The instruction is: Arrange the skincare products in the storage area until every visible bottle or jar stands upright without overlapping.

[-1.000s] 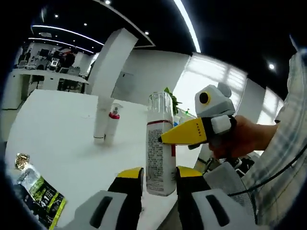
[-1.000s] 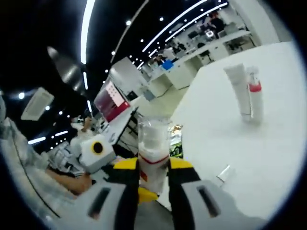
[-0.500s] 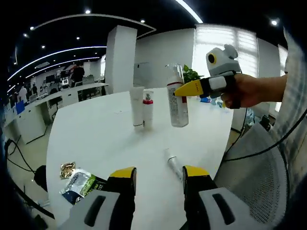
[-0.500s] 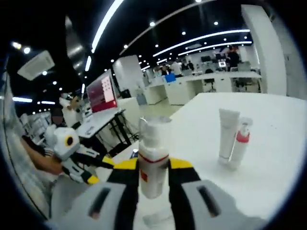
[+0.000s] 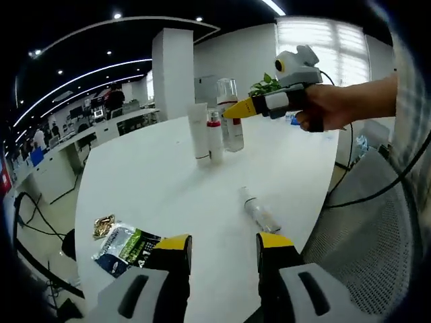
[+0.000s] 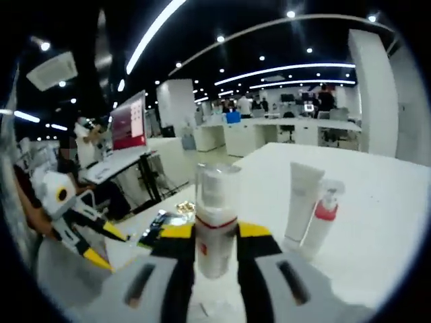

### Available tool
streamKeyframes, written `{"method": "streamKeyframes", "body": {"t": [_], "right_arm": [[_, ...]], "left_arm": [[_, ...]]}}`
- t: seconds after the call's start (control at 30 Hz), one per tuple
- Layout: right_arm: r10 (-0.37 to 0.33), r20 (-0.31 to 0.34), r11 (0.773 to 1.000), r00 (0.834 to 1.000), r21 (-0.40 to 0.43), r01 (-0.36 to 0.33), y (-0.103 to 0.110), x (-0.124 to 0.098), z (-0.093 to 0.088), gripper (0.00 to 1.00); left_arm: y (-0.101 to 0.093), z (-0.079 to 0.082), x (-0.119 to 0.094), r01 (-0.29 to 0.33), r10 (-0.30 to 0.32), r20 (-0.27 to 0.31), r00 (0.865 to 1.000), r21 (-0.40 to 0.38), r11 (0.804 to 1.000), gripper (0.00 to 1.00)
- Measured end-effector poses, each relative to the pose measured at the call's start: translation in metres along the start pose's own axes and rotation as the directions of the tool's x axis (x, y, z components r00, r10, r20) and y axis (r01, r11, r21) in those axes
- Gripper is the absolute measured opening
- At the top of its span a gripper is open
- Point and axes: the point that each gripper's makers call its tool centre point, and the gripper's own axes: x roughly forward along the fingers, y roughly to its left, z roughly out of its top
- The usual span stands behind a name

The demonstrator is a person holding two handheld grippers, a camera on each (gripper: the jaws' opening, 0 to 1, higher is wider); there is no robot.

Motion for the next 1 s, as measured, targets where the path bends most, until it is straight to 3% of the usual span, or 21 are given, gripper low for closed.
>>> {"method": "streamKeyframes", "body": {"t": [0.13, 0.2, 0.33, 0.47, 0.6, 1.0], "right_arm": [[-0.016, -0.012, 1.0, 1.0, -0.02, 0.015, -0.013, 0.012, -0.01, 0.2], [-0.018, -0.019, 1.0, 1.0, -0.024, 0.018, -0.018, 0.017, -0.014, 0.2], [-0.028, -0.04, 0.999, 0.999, -0.042, 0.026, -0.033, 0.03, -0.025, 0.21], [-0.023, -0.004, 0.997, 1.0, -0.07, 0.022, -0.044, 0.042, -0.029, 0.21], [-0.024, -0.026, 0.995, 0.999, -0.099, 0.021, -0.055, 0.054, -0.039, 0.2], [-0.028, -0.049, 0.988, 0.998, -0.155, 0.02, -0.081, 0.07, -0.063, 0.2]], "left_arm": [[0.007, 0.001, 0.003, -0.011, 0.011, 0.018, 1.0, -0.026, 1.0, 0.38], [0.009, -0.008, 0.005, -0.006, 0.005, -0.019, 1.0, -0.06, 0.998, 0.38], [0.008, -0.013, 0.007, 0.005, -0.007, -0.034, 0.999, -0.075, 0.997, 0.38], [0.008, -0.016, 0.008, 0.013, -0.017, -0.045, 0.999, -0.09, 0.996, 0.38], [0.011, -0.019, 0.008, 0.003, -0.01, -0.059, 0.998, -0.117, 0.993, 0.38], [0.012, -0.027, 0.01, -0.006, -0.005, -0.099, 0.995, -0.115, 0.993, 0.38]]}}
